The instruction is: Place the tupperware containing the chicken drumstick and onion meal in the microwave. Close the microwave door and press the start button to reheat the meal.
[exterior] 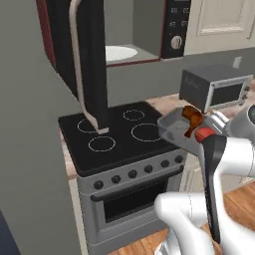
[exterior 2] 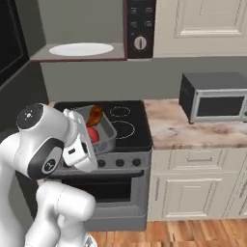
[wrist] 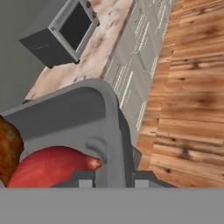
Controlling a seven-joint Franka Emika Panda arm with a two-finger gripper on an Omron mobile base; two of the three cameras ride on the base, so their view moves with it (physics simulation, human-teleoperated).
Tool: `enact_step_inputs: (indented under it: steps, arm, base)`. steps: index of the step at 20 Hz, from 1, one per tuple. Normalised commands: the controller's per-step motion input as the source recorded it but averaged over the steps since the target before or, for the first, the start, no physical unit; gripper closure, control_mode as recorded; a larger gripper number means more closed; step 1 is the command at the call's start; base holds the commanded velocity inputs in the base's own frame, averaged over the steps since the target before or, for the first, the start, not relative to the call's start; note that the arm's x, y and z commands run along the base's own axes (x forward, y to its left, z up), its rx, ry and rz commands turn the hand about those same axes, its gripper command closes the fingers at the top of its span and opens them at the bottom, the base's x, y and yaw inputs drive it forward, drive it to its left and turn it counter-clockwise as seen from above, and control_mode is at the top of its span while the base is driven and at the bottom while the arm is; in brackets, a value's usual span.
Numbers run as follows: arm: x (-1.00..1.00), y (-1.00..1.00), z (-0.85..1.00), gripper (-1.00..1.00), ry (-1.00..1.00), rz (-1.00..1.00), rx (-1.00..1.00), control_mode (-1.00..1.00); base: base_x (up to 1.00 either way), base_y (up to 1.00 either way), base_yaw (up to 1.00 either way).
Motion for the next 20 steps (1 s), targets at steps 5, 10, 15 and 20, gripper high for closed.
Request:
enact_step_inputs:
  steps: [5, 10, 15, 20]
  arm:
    - [0.0, 0.0, 0.0, 1.0, 0.0, 0.0, 0.0, 1.0]
    - [0.0, 0.0, 0.0, 1.0, 0.0, 0.0, 0.0, 1.0]
    - [0.0, 0.0, 0.0, 1.0, 0.0, 0.0, 0.0, 1.0]
    - [0.0, 0.0, 0.0, 1.0, 0.0, 0.0, 0.0, 1.0]
  base:
    - [0.25, -0.35, 0.47]
    - [0.09, -0.6, 0.41]
    - [0.14, -0.62, 0.36]
    - [0.22, -0.35, 0.35]
